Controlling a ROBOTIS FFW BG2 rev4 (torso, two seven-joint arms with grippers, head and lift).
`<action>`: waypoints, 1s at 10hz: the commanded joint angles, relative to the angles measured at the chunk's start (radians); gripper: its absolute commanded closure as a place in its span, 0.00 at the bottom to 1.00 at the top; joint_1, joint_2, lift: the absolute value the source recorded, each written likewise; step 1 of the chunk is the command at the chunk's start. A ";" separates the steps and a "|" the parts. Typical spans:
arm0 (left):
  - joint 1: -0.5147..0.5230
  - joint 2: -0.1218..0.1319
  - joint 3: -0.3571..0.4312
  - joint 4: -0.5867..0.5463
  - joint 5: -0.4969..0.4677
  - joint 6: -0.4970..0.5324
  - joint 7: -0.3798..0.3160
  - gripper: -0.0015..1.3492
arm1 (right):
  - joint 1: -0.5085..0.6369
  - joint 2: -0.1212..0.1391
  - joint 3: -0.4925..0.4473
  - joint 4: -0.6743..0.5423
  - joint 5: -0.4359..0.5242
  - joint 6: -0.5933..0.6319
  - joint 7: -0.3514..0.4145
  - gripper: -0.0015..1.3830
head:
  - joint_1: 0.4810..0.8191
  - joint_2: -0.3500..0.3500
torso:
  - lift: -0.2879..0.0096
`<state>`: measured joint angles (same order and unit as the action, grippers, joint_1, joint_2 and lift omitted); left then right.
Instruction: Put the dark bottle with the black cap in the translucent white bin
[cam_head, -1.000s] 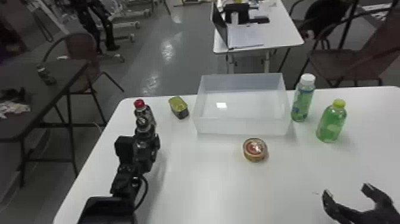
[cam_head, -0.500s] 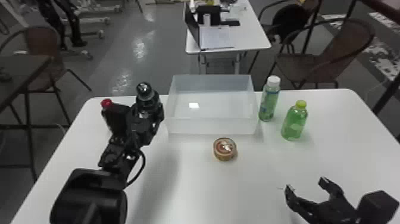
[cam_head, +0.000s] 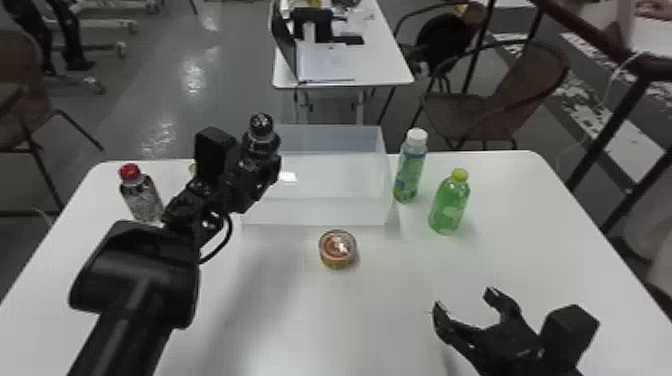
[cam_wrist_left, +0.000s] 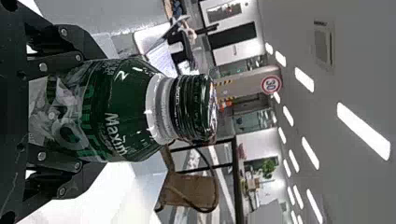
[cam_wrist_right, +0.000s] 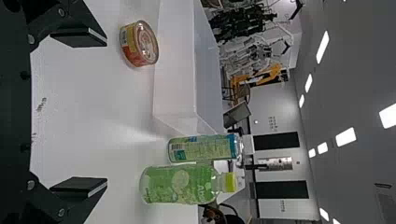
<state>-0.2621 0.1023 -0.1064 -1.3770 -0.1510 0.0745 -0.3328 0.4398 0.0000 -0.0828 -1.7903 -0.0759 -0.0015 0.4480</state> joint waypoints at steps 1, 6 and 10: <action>-0.094 -0.015 -0.016 0.144 -0.091 -0.009 -0.045 0.56 | -0.006 0.001 0.000 0.009 -0.002 -0.003 0.000 0.16 | 0.63 0.46 | 0.66; -0.229 -0.055 -0.013 0.334 -0.400 -0.064 -0.077 0.34 | -0.036 0.001 0.003 0.042 -0.001 -0.011 0.009 0.16 | 0.63 0.43 | 0.66; -0.166 -0.042 0.050 0.253 -0.305 -0.124 -0.074 0.11 | -0.021 0.001 0.002 0.034 -0.002 -0.011 0.009 0.16 | 0.63 0.45 | 0.66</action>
<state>-0.4536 0.0520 -0.0617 -1.0873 -0.4883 -0.0433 -0.4067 0.4172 0.0000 -0.0811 -1.7542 -0.0816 -0.0123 0.4571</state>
